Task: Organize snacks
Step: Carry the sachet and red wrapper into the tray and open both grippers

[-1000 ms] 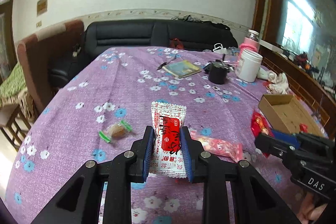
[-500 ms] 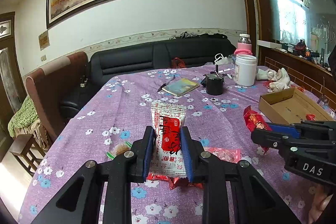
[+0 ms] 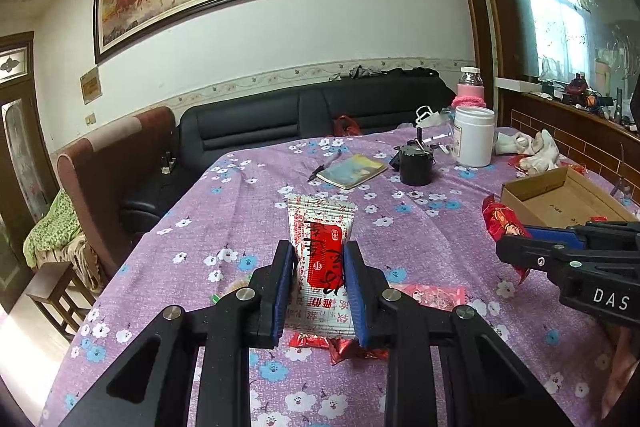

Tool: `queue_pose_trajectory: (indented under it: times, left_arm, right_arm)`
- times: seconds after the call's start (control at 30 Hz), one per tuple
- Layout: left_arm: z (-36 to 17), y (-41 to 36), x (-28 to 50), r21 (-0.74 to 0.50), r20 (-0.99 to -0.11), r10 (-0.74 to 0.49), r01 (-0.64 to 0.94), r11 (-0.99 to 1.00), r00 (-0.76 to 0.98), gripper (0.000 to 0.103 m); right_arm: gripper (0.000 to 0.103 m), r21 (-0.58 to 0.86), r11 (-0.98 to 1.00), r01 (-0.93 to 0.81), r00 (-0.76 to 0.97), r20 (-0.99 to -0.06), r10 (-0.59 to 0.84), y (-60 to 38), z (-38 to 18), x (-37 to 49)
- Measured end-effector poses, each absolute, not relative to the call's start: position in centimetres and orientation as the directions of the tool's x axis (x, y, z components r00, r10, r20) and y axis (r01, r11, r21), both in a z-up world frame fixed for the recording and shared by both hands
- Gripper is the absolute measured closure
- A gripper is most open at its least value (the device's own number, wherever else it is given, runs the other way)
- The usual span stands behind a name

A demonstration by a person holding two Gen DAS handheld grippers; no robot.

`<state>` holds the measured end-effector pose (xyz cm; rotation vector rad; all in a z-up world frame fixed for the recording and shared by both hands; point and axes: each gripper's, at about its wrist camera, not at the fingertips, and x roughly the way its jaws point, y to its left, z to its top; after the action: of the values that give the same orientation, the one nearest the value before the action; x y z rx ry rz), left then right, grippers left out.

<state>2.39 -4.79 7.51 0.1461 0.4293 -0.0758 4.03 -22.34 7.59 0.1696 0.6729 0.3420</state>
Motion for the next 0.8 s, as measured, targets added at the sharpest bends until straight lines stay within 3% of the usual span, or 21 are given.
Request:
queue_pose_trajectory:
  times: [0.8]
  left_arm:
    - [7.5,-5.0,2.0,0.152,-0.397,-0.018,0.085,0.985,0.917,0.076]
  right_arm:
    - [0.082,0.289,0.954,-0.081,0.755,-0.607,0.248,-27.5,7.5,5.2]
